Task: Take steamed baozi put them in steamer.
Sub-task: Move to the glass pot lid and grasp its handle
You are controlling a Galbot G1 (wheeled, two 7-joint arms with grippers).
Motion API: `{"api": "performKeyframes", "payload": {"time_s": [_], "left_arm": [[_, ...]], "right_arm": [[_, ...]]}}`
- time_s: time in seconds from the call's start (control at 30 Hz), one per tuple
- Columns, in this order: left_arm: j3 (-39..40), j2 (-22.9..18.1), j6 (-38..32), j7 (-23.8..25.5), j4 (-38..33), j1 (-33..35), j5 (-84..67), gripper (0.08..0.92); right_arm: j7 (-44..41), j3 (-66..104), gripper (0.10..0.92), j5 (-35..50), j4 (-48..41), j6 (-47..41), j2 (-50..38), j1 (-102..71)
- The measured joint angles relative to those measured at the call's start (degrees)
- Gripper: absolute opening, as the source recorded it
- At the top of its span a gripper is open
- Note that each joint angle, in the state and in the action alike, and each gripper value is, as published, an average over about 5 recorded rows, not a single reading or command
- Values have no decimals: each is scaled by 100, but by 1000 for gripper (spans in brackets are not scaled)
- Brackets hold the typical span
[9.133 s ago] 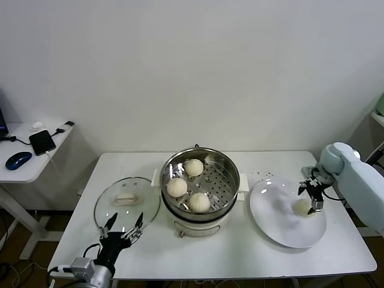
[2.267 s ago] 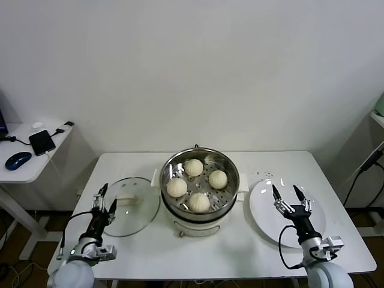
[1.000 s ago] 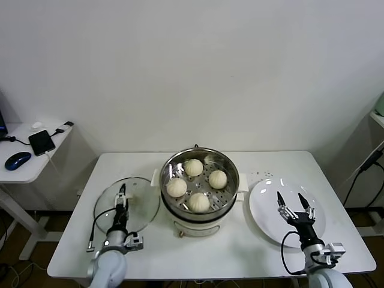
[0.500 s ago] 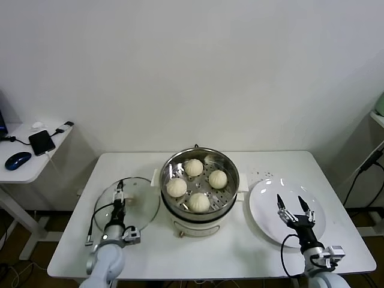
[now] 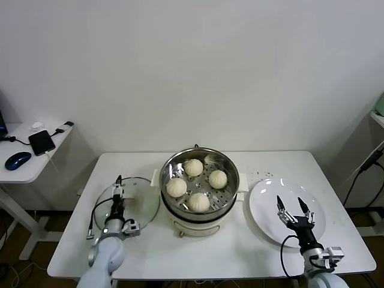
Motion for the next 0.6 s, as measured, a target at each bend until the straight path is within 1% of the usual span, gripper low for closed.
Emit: {"api": "performKeyframes", "payload": {"time_s": [0.13,0.23,0.47,0.6], "left_arm": [[-4,13,-35,-1,98,-54,-31,817],[-7,19,-74,0,137,-58,-43,766],[-24,37,-129,-6,160,-12,-100,567],[-38,57,-140,-9,181,21,-127,428]], "right_arm": [[-1,-8,823,-1,-20,0,-1,16],[-3,-13,823,-1,-37,-1,-2,36],[-8,-23,823,-1,-72,-2,-1,55],[-8,-26,823,-3,-78,-3,2,64]]}}
